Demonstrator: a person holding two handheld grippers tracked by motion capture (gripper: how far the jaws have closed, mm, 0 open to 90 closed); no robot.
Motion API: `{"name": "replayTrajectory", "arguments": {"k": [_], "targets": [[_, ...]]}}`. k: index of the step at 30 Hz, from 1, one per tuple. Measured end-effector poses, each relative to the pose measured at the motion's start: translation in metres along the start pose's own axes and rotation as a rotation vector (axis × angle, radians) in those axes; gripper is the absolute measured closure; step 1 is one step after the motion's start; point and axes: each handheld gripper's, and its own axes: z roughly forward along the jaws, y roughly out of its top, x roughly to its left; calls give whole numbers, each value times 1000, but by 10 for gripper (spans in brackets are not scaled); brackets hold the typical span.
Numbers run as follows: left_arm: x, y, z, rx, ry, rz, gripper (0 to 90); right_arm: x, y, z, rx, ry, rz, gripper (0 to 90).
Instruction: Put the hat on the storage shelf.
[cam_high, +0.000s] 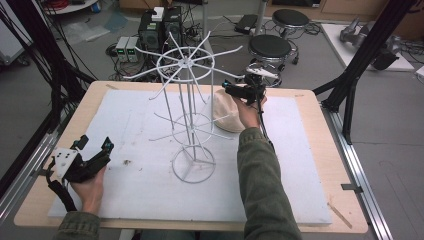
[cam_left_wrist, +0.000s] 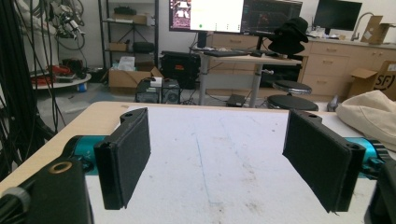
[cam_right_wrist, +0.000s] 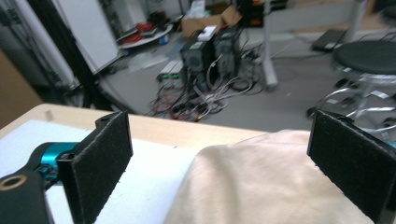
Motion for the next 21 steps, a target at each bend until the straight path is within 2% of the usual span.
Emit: {"name": "replayTrajectory", "arguments": {"k": [2,3,6,9,10,11,16,18,20,21], "targets": [[0,0,0,-1,0,0,232,2,-2,9,42,38,16,56],[0,0,0,4,-2,2,232,3,-4,15,81,44,25,55],[1,-1,0,3,-1,-5,232,5,-7,23,111,46,27,56],[1,-1,0,3,-1,-8,232,10,-20,41,192,70,36,56],[1,-1,0,3,-1,-8,231,10,-20,41,192,70,36,56],[2,-1,0,5,-1,-10,231,12,-27,49,233,68,30,56],[2,-1,0,6,-7,-17,231,13,-38,60,271,54,25,56],[3,-1,0,1,-7,-27,231,12,-45,68,314,57,47,56],[3,-1,0,2,-6,-25,231,11,-48,70,329,53,49,56],[4,-2,0,3,-5,-28,232,12,-51,73,362,40,40,57]]}}
